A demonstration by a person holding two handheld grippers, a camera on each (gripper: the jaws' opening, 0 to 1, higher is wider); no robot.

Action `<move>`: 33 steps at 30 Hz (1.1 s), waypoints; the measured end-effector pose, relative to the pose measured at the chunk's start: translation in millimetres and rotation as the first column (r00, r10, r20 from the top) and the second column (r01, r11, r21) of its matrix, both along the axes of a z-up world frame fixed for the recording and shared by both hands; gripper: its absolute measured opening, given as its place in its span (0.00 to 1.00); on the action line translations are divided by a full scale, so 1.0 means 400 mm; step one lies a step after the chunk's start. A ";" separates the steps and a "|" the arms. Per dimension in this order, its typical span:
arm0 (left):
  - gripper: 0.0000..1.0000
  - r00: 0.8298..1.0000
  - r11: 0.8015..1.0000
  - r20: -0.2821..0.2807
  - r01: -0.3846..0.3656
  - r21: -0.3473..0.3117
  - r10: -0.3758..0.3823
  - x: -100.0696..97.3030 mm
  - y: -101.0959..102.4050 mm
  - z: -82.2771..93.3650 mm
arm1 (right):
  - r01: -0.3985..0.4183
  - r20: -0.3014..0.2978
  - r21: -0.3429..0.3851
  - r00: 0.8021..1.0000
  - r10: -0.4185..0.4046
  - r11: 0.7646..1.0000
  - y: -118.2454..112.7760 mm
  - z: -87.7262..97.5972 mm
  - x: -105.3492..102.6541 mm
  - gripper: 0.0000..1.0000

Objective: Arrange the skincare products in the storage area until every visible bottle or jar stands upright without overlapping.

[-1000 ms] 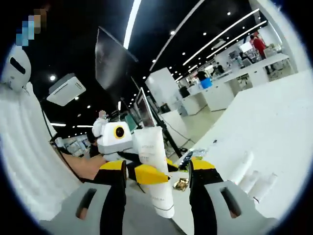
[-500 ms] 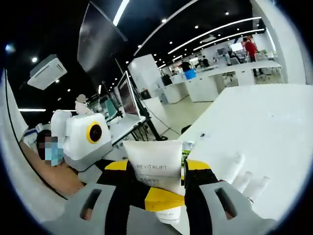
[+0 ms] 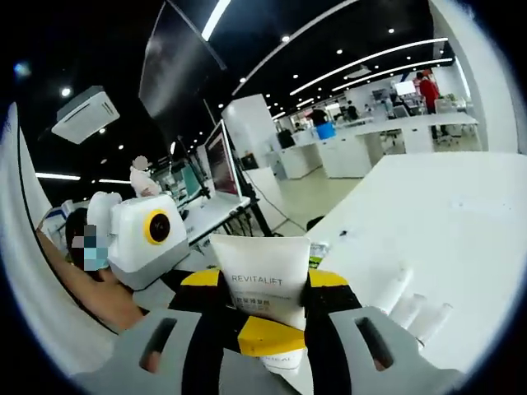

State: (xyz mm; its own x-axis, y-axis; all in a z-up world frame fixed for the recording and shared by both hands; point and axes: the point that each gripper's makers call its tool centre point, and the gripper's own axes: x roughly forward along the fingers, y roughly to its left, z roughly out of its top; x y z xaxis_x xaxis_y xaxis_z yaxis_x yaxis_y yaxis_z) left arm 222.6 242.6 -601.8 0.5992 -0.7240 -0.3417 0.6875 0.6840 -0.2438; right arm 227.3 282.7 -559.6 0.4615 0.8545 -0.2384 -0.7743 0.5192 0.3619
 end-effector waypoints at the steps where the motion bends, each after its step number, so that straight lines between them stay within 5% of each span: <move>1: 0.18 1.000 1.000 0.004 0.000 0.001 0.000 -0.001 0.001 0.000 | -0.008 0.012 -0.002 1.000 0.008 1.000 0.003 0.002 -0.002 0.34; 19: 0.22 0.998 0.999 -0.022 -0.054 0.003 0.054 -0.011 0.055 -0.041 | -0.081 0.077 -0.018 0.994 0.082 0.997 0.026 0.034 0.014 0.34; 29: 0.24 0.992 0.994 -0.083 -0.088 0.066 0.094 -0.042 0.103 -0.109 | -0.058 0.098 -0.013 0.993 0.059 0.998 -0.001 0.049 0.069 0.34; 33: 0.26 0.992 0.983 -0.068 -0.098 0.154 0.110 -0.048 0.148 -0.141 | -0.032 0.098 -0.018 0.995 0.034 0.999 -0.025 0.046 0.102 0.35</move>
